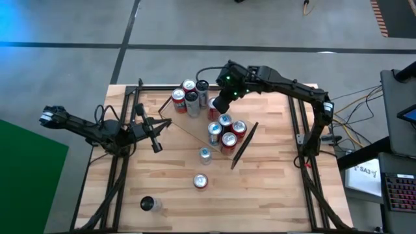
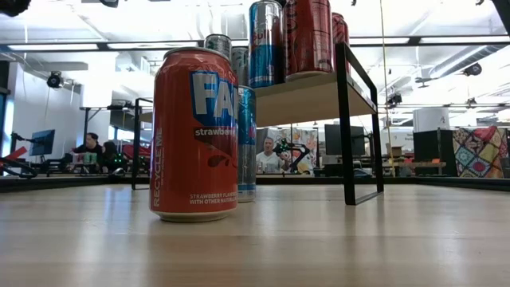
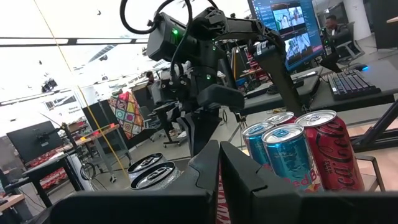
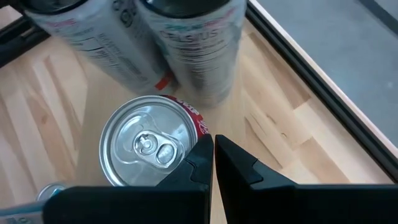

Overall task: Place canned beverage on shelf
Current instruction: Adjust the red/white soda can on the shelf

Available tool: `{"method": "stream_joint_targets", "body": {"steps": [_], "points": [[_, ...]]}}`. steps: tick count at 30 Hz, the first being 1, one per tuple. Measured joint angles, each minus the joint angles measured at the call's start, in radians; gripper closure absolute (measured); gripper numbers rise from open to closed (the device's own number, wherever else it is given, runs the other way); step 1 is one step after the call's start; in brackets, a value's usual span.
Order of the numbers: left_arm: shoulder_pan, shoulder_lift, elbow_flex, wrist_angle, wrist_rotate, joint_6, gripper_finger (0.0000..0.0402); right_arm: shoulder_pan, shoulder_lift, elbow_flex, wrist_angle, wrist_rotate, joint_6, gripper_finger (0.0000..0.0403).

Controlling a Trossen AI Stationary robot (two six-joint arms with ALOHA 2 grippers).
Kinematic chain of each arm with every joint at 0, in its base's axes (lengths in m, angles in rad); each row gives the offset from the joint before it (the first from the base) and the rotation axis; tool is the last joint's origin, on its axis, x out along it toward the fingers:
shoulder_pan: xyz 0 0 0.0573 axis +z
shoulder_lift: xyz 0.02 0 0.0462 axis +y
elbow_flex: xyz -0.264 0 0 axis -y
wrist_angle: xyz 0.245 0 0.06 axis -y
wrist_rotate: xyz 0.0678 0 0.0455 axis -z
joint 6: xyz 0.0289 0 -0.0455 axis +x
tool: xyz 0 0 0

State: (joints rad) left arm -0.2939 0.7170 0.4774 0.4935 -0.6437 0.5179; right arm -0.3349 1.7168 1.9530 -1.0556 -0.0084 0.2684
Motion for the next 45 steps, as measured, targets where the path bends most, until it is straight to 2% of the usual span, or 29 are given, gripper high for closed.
{"method": "stream_joint_targets", "body": {"steps": [45], "points": [[0.000,0.000,0.000,0.000,0.000,0.000,0.0402,0.004,0.000,0.000,0.029,-0.053,-0.007,0.0394]]}}
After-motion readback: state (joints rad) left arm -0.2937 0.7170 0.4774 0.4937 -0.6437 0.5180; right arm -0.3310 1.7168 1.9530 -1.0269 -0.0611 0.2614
